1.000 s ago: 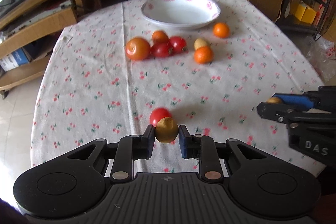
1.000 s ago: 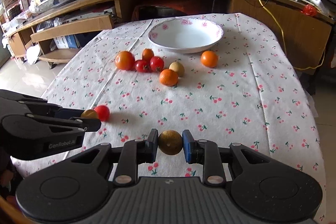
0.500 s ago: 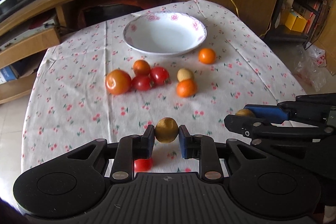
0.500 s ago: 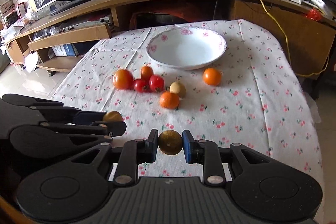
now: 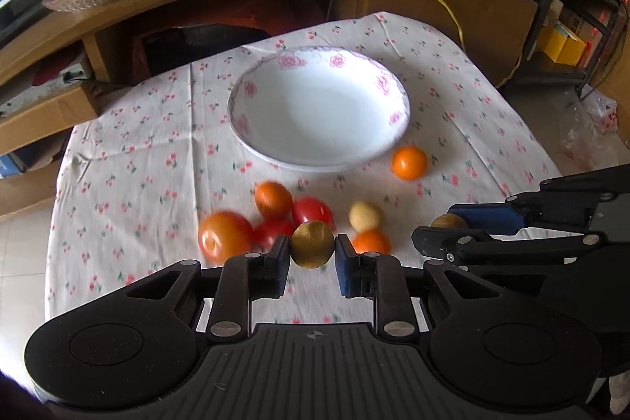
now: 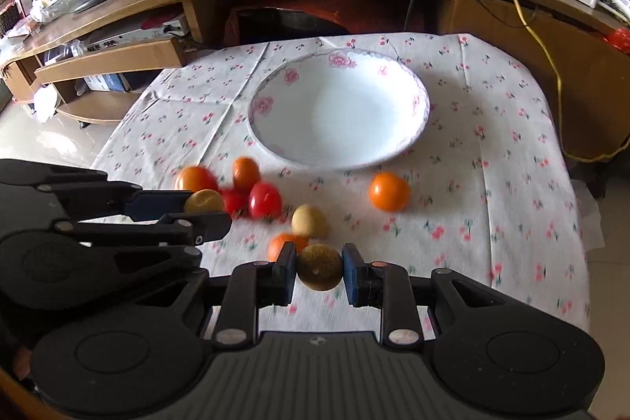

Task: Organize fruits
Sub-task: 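Carry the kiwi with right tool while left tool carries its fruit over the white bowl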

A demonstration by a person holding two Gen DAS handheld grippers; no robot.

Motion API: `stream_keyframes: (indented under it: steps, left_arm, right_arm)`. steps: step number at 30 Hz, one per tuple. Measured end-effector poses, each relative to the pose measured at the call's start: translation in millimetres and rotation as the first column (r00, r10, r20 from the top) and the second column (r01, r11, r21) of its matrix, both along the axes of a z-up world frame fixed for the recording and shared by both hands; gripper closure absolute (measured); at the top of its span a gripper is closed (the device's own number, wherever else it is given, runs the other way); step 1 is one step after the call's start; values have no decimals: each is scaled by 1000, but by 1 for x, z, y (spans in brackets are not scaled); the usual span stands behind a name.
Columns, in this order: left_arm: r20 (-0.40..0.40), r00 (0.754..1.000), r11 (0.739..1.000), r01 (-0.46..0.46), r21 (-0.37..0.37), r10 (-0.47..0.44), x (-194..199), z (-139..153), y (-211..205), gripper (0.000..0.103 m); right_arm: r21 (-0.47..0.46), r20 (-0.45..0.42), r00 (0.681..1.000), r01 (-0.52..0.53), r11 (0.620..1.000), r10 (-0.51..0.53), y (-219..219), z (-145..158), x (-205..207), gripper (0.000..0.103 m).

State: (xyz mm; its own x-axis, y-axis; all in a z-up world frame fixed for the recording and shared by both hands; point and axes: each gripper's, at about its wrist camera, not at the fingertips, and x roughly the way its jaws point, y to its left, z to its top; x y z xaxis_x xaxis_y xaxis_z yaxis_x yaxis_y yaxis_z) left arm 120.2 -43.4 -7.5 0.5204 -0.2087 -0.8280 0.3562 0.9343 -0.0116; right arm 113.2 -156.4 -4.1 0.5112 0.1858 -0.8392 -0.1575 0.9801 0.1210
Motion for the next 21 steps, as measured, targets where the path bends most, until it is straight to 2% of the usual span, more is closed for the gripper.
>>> stream_keyframes:
  steps: [10, 15, 21]
  left_arm:
    - [-50, 999, 1000, -22, -13, 22, 66, 0, -9, 73]
    - [-77, 997, 1000, -10, 2, 10, 88, -7, -21, 71]
    - [-111, 993, 999, -25, 23, 28, 112, -21, -27, 71]
  right_arm:
    - [-40, -55, 998, -13, 999, 11, -9, -3, 76, 76]
    - [-41, -98, 995, 8, 999, -12, -20, -11, 114, 76]
    - [-56, -127, 992, 10, 998, -17, -25, -27, 140, 76]
